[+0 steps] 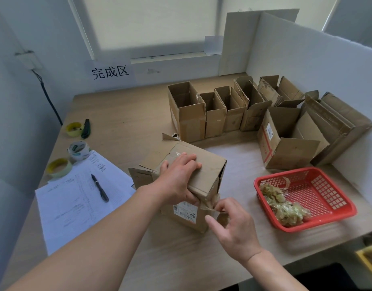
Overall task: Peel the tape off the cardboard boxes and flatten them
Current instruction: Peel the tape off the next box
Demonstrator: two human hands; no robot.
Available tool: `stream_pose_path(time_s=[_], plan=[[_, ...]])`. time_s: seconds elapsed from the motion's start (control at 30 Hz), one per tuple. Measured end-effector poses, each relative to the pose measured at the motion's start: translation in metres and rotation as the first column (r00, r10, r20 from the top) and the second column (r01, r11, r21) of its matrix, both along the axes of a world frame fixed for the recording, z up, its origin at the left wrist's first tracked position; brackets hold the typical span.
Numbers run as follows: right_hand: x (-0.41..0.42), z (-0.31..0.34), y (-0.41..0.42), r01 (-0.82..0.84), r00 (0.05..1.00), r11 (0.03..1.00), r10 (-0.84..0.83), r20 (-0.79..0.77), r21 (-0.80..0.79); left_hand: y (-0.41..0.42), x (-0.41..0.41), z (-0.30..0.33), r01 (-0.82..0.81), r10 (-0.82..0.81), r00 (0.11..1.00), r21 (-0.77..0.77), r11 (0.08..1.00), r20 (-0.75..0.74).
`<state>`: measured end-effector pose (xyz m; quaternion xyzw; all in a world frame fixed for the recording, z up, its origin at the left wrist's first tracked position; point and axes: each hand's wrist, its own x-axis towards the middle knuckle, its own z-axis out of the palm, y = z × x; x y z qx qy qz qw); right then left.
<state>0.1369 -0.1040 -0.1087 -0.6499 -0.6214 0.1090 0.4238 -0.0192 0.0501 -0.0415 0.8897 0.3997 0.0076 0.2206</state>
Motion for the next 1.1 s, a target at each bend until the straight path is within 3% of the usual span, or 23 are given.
stream_pose_path(time_s=[0.1, 0.23, 0.33, 0.5, 0.7, 0.8, 0.87, 0.97, 1.1], plan=[[-0.007, 0.0, 0.001, 0.079, 0.996, 0.997, -0.078, -0.033, 0.008, 0.001, 0.0, 0.001, -0.004, 0.004, 1.0, -0.008, 1.0, 0.004], [-0.003, -0.003, -0.001, -0.028, 0.999, 0.996, 0.032, -0.04, 0.08, 0.0, 0.0, 0.0, -0.003, 0.003, 1.0, -0.002, 1.0, 0.002], [0.004, -0.004, 0.002, 0.063, 0.977, 0.998, -0.059, -0.205, 0.015, -0.001, 0.0, -0.001, -0.003, 0.003, 1.0, 0.011, 1.0, -0.001], [-0.002, -0.003, 0.007, 0.117, 0.779, 0.983, -0.18, -0.6, -0.143, -0.004, -0.001, 0.001, -0.007, 0.007, 1.0, 0.002, 1.0, 0.001], [0.011, 0.0, 0.0, 0.136, 0.707, 0.973, -0.228, -0.669, -0.188, -0.002, 0.001, 0.004, -0.005, 0.005, 1.0, -0.014, 1.0, -0.01], [0.017, 0.001, 0.01, 0.232, 0.53, 0.916, -0.4, -0.748, -0.327, -0.003, 0.0, 0.004, -0.005, 0.004, 1.0, -0.01, 1.0, -0.01], [0.018, 0.001, 0.017, 0.197, 0.452, 0.888, -0.458, -0.765, -0.415, -0.004, -0.001, 0.003, -0.004, 0.004, 1.0, 0.0, 1.0, -0.017], [0.013, 0.003, 0.03, 0.074, 0.451, 0.858, -0.484, -0.75, -0.509, -0.006, 0.001, 0.003, -0.004, 0.005, 1.0, 0.013, 1.0, -0.02], [0.003, 0.004, 0.04, -0.098, 0.364, 0.793, -0.533, -0.764, -0.601, -0.008, 0.0, 0.001, -0.016, 0.016, 1.0, 0.012, 1.0, -0.008]])
